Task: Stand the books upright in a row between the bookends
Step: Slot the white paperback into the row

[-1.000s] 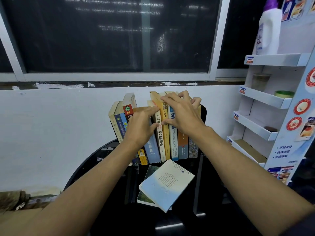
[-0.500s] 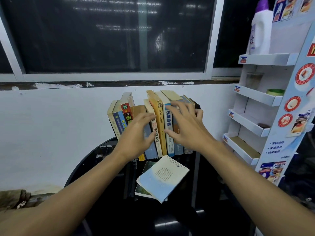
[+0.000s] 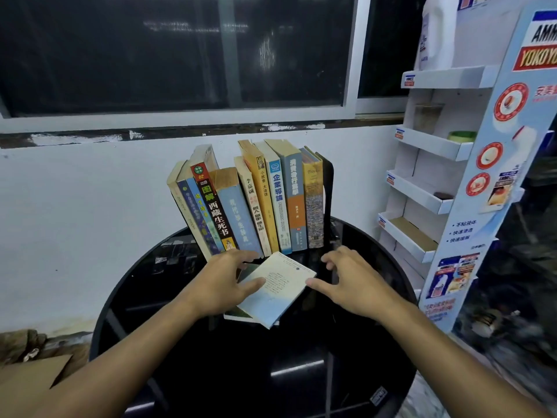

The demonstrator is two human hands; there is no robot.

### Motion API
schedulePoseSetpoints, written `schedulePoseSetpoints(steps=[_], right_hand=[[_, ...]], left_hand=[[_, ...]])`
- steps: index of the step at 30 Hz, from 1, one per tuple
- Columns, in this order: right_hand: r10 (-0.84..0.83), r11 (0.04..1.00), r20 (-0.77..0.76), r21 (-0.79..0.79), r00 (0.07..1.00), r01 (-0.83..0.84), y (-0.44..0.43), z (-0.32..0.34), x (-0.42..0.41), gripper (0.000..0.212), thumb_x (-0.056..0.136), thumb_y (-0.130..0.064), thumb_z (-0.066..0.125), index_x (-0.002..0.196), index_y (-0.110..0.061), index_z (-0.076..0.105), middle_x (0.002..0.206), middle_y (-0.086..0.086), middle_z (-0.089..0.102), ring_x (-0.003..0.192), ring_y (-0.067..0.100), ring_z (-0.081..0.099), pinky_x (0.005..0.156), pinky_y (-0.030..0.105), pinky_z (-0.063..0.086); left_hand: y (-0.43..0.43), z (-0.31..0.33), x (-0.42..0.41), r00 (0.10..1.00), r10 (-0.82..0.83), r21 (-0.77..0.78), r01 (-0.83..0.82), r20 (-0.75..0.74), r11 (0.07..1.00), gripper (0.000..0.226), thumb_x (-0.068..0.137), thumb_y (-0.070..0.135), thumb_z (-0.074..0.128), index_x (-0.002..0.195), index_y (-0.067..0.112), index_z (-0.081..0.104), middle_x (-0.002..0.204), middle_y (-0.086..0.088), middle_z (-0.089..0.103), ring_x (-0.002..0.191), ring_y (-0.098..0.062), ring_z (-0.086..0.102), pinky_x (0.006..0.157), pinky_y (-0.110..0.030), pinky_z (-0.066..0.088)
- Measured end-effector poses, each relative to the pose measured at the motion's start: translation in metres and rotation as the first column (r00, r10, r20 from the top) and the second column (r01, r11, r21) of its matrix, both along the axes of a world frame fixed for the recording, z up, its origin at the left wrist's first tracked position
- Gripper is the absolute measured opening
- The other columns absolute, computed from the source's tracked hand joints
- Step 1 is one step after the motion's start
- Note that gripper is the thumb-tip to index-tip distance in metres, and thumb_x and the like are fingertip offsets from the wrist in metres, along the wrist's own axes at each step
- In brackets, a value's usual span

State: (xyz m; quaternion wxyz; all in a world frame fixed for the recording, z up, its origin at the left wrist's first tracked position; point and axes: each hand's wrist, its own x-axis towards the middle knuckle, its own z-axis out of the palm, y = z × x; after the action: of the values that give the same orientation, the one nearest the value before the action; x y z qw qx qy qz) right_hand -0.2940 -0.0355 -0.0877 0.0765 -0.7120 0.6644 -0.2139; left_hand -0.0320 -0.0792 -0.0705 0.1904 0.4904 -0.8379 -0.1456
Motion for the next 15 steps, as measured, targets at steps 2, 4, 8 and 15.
schedulePoseSetpoints(steps=[2, 4, 8, 15], right_hand=[[-0.019, 0.999, 0.014, 0.027, 1.0, 0.019, 0.003, -0.004, 0.003, 0.07, 0.085, -0.064, 0.065, 0.136, -0.017, 0.055, 0.113, -0.007, 0.049, 0.109, 0.01, 0.046, 0.093, 0.031, 0.048], [-0.032, 0.998, 0.001, 0.057, 0.999, 0.032, 0.004, -0.006, 0.007, 0.072, 0.084, -0.066, 0.065, 0.135, -0.016, 0.055, 0.115, -0.004, 0.05, 0.114, 0.013, 0.046, 0.096, 0.034, 0.048], [-0.047, 0.99, 0.002, 0.133, 0.999, 0.046, 0.004, -0.009, 0.013, 0.074, 0.082, -0.069, 0.064, 0.133, -0.016, 0.055, 0.122, -0.002, 0.049, 0.12, 0.015, 0.045, 0.099, 0.04, 0.048], [-0.059, 0.978, 0.086, 0.206, 0.995, 0.04, -0.005, -0.012, 0.022, 0.068, 0.083, -0.065, 0.067, 0.13, -0.017, 0.059, 0.122, 0.0, 0.047, 0.12, 0.015, 0.046, 0.1, 0.04, 0.049]], left_hand=[[0.002, -0.003, -0.001, 1.0, 0.004, 0.018, -0.005, 0.022, 1.0, 0.052, 0.09, 0.046, 0.068, 0.135, 0.022, 0.059, 0.12, 0.007, 0.064, 0.103, -0.009, 0.058, 0.088, -0.03, 0.052], [0.004, -0.005, -0.003, 1.0, -0.011, 0.044, 0.01, 0.025, 0.999, 0.046, 0.091, 0.043, 0.069, 0.131, 0.022, 0.063, 0.124, 0.007, 0.066, 0.104, -0.009, 0.059, 0.092, -0.032, 0.053], [0.007, -0.007, -0.003, 0.999, -0.044, 0.112, 0.043, 0.012, 0.993, 0.049, 0.089, 0.045, 0.071, 0.135, 0.031, 0.062, 0.132, 0.014, 0.064, 0.11, -0.004, 0.058, 0.097, -0.026, 0.051], [0.006, -0.014, -0.003, 0.995, 0.03, 0.121, -0.041, 0.096, 0.992, 0.063, 0.08, 0.059, 0.074, 0.129, 0.022, 0.065, 0.116, 0.007, 0.064, 0.098, -0.007, 0.056, 0.087, -0.026, 0.051]])
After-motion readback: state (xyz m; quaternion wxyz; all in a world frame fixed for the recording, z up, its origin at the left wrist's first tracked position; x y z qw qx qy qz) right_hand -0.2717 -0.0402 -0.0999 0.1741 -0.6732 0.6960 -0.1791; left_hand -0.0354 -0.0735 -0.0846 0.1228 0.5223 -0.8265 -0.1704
